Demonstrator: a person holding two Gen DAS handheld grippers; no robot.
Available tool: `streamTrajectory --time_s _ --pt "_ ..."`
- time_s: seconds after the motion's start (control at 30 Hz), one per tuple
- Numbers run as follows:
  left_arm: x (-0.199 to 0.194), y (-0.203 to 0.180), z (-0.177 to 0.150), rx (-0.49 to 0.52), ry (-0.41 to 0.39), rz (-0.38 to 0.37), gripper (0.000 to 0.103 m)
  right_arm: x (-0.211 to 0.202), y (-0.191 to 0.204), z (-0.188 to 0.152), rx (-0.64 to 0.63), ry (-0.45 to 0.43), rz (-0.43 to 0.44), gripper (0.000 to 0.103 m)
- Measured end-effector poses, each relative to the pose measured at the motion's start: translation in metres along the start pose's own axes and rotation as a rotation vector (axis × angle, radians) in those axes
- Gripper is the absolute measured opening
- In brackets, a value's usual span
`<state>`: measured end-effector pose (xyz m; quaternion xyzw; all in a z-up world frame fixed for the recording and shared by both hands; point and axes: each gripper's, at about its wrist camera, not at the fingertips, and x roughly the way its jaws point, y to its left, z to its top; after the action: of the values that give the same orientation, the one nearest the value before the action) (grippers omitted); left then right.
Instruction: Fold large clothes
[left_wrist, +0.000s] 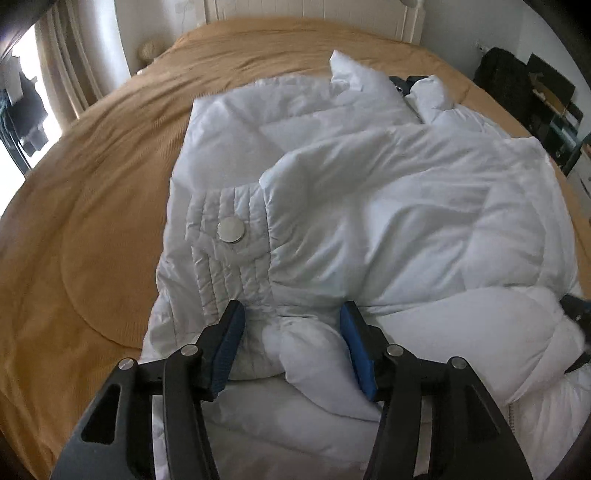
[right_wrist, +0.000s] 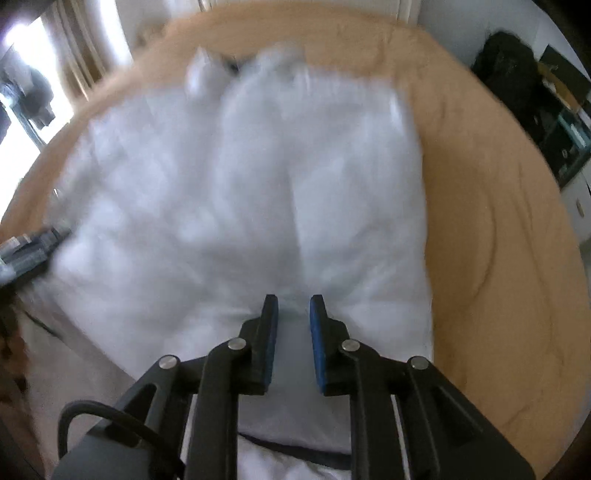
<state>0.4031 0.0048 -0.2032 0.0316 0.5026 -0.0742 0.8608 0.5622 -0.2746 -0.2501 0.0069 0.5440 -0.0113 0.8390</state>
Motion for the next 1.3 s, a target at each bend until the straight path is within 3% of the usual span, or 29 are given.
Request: streamTrajectory --time_s 0.07,0.17,0.23,0.27,0.3,0.37,0.43,0.5,0.67,0.77,0.83,1.0,1.07,1.1,1.17,1.2,1.3 --pt "-0.007 0.001 0.002 -0.013 0.011 0.020 0.055 0.013 -0.010 -0.008 0.045 -0.009 0.021 0.018" --pt "-0.038 0.013 -0.001 -0.059 -0.010 0.001 0.055 -0.007 -0.028 -0.010 0.150 -0.016 0.032 0.022" --pt "-0.060 0.023 -0.016 -0.068 -0.046 0.004 0.069 -0.027 -0.041 -0.017 0.206 -0.038 0.068 0.037" --pt "-0.069 0.029 -0.027 -0.070 -0.057 0.028 0.071 -0.038 -0.048 -0.024 0.219 -0.055 0.090 0.051" --pt "-0.071 0.032 -0.036 -0.066 -0.054 0.048 0.071 -0.044 -0.051 -0.031 0.216 -0.063 0.087 0.058" --pt "-0.064 0.043 -0.065 -0.048 -0.009 0.120 0.073 -0.044 -0.049 -0.048 0.181 -0.040 -0.010 0.059" --pt "-0.052 0.055 -0.086 -0.079 0.047 0.112 0.074 -0.032 -0.049 -0.071 0.130 0.020 -0.092 0.060" --pt "-0.053 0.067 -0.100 -0.121 0.066 0.111 0.074 -0.015 -0.056 -0.088 0.127 0.074 -0.108 0.061" --pt "-0.081 0.072 -0.109 -0.142 0.050 0.096 0.074 -0.053 -0.049 -0.092 0.207 -0.028 -0.095 0.062" --pt "-0.079 0.081 -0.113 -0.166 0.073 0.041 0.074 -0.061 -0.041 -0.097 0.170 -0.028 -0.113 0.069" --pt "-0.080 0.091 -0.113 -0.188 0.080 0.010 0.080 -0.058 -0.043 -0.107 0.170 -0.013 -0.150 0.073" --pt "-0.082 0.101 -0.130 -0.213 0.137 -0.113 0.082 -0.056 -0.067 -0.138 0.245 0.017 0.046 0.075" --pt "-0.082 0.095 -0.139 -0.153 0.172 -0.114 0.070 -0.054 -0.070 -0.142 0.249 0.025 0.090 0.075" --pt "-0.083 0.090 -0.142 -0.118 0.165 -0.106 0.056 -0.051 -0.070 -0.145 0.249 0.038 0.112 0.062" --pt "-0.088 0.085 -0.140 -0.101 0.172 -0.118 0.030 -0.048 -0.068 -0.147 0.270 0.043 0.165 0.026" --pt "-0.094 0.085 -0.135 -0.105 0.168 -0.131 0.016 -0.047 -0.068 -0.145 0.292 0.046 0.193 0.014" --pt "-0.129 0.096 -0.120 -0.140 0.101 -0.148 0.015 -0.074 -0.066 -0.131 0.276 0.002 0.181 0.009"
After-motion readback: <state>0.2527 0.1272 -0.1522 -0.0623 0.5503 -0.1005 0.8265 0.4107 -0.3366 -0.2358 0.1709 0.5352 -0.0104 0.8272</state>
